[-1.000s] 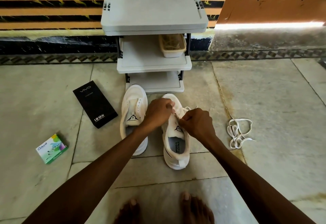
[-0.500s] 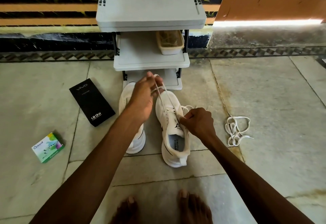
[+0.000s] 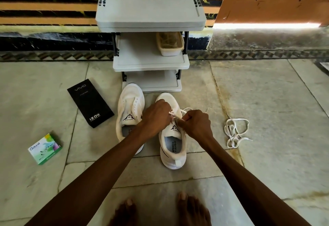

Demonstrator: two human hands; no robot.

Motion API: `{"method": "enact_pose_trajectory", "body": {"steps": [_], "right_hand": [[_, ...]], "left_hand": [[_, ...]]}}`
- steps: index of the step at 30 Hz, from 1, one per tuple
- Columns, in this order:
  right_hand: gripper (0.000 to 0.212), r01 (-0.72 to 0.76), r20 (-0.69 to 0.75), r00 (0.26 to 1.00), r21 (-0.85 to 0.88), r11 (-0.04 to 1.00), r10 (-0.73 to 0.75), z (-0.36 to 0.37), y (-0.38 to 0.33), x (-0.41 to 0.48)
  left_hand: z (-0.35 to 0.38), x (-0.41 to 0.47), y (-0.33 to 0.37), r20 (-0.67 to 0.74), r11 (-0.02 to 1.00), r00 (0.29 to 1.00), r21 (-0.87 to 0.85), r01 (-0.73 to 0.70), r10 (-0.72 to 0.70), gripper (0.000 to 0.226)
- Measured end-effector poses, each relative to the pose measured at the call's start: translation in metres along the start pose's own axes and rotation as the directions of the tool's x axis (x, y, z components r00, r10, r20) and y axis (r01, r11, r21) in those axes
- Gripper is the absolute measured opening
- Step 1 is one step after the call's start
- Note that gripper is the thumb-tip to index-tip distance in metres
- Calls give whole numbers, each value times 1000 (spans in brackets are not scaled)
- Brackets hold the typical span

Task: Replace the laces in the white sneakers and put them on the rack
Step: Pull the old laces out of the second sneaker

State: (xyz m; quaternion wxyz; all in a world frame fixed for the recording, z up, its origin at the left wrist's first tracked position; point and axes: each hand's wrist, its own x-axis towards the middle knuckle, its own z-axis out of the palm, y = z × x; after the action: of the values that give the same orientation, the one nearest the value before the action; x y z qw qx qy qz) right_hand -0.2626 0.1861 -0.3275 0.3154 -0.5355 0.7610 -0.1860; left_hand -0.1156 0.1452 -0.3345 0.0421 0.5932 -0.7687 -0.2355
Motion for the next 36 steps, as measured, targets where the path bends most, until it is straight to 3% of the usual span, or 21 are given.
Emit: {"method": "enact_pose_trajectory", "body": {"steps": [2, 4, 5, 7, 9, 10, 11, 12, 14, 16, 17, 18, 20, 22, 25, 27, 30, 31, 33, 35, 36], "right_hand": [[38, 23, -13, 1000, -14, 1000, -23, 0, -1, 0], [38, 34, -16, 999, -35, 999, -35, 0, 1, 1], [36, 30, -14, 999, -39, 999, -31, 0, 3, 1], [32, 8, -8, 1000, -31, 999, -8, -1, 4, 1], [31, -3, 7, 1000, -25, 1000, 3, -2, 3, 2], [30, -6, 15, 1000, -27, 1000, 6, -2, 3, 2], [30, -10, 19, 1000, -28, 1000, 10, -1, 2, 2], [29, -13, 18, 1000, -26, 1000, 13, -2, 2, 2], [27, -14, 20, 1000, -20, 1000, 14, -1, 1, 1], [27, -14, 27, 1000, -21, 1000, 14, -1, 0, 0], [26, -11, 30, 999, -22, 1000, 12, -2, -1, 0], [26, -7, 28, 1000, -23, 1000, 8, -1, -2, 0], [26, 2, 12, 1000, -24, 1000, -2, -1, -3, -1], [23, 14, 4, 1000, -26, 1000, -14, 1, -4, -2], [23, 11, 1, 1000, -35, 999, -11, 2, -2, -1], [26, 1, -4, 1000, -27, 1000, -1, 2, 0, 0], [31, -12, -13, 1000, -22, 1000, 12, 0, 3, 0], [30, -12, -9, 1000, -23, 1000, 12, 0, 3, 0], [28, -3, 6, 1000, -32, 999, 3, -1, 4, 1], [24, 28, 21, 999, -51, 998, -27, 0, 2, 1], [21, 54, 28, 998, -56, 997, -52, 0, 2, 2]], "left_hand": [[-4, 1, 5, -45, 999, 999, -35, 1, -3, 33], [-18, 2, 7, -148, 939, 984, -340, 46, -102, 17], [-28, 1, 6, -178, 804, 961, -591, 68, -212, 8], [-46, -3, 1, -126, 364, 914, -931, 25, -385, 13], [-57, -7, -2, -9, -3, 923, -1000, -11, -384, 17], [-58, -8, -1, 46, -103, 934, -995, 10, -354, 19], [-57, -10, 0, 87, -90, 934, -994, 59, -346, 22], [-54, -10, 3, 116, 24, 926, -991, 133, -360, 22], [-41, -8, 3, 96, 388, 927, -889, 244, -363, 18], [-25, -4, -2, -49, 771, 968, -615, 164, -246, 22], [-19, -4, -5, -102, 897, 982, -431, 98, -157, 27], [-13, -3, -8, -121, 958, 988, -281, 56, -93, 31], [-7, -3, -9, -73, 992, 996, -124, 38, -47, 34], [-4, -5, -8, -22, 992, 997, -111, 66, -68, 28], [-5, -5, 2, -80, 996, 995, -70, 60, -66, 21], [-9, -4, 7, -103, 963, 985, -248, 106, -135, 12], [-25, 0, 1, -79, 679, 931, -707, 199, -355, 24], [-32, 2, -5, -122, 632, 909, -754, 177, -400, 23], [-45, 4, -17, -184, 640, 880, -751, 162, -439, 20], [-52, 2, -23, -149, 691, 888, -688, 223, -435, 10], [-53, 0, -23, -136, 760, 898, -595, 264, -418, 15]]}}
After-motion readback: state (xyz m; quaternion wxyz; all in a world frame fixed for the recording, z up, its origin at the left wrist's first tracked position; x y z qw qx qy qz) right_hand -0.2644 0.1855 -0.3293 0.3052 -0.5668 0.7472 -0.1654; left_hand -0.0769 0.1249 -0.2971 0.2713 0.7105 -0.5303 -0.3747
